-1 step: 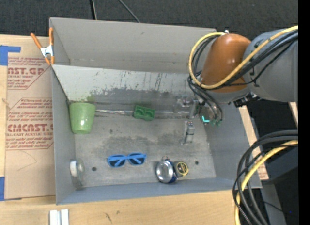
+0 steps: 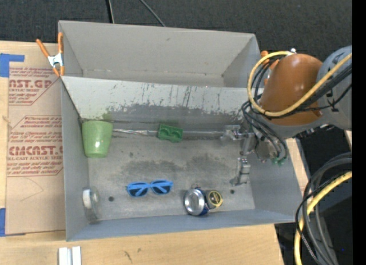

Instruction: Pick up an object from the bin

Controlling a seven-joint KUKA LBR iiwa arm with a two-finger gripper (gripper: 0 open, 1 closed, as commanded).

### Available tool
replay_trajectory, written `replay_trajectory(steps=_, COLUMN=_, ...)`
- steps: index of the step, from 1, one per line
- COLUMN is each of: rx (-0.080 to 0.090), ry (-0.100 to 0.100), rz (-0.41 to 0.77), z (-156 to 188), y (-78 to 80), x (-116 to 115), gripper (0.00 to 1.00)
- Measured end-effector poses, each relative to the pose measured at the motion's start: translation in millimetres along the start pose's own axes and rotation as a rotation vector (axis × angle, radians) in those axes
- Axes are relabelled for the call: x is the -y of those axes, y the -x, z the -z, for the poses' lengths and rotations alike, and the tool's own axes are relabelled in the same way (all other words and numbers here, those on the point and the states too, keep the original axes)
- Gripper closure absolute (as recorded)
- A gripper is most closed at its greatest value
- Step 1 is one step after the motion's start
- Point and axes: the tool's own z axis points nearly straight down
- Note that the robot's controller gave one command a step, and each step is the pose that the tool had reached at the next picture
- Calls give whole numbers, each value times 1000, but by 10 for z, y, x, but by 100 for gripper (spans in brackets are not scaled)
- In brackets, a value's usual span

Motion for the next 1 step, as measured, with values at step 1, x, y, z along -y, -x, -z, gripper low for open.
replay_trajectory(steps=1, rx=1, ry=3, rz=218, z=-670, y=-481, x=-674, gripper=0)
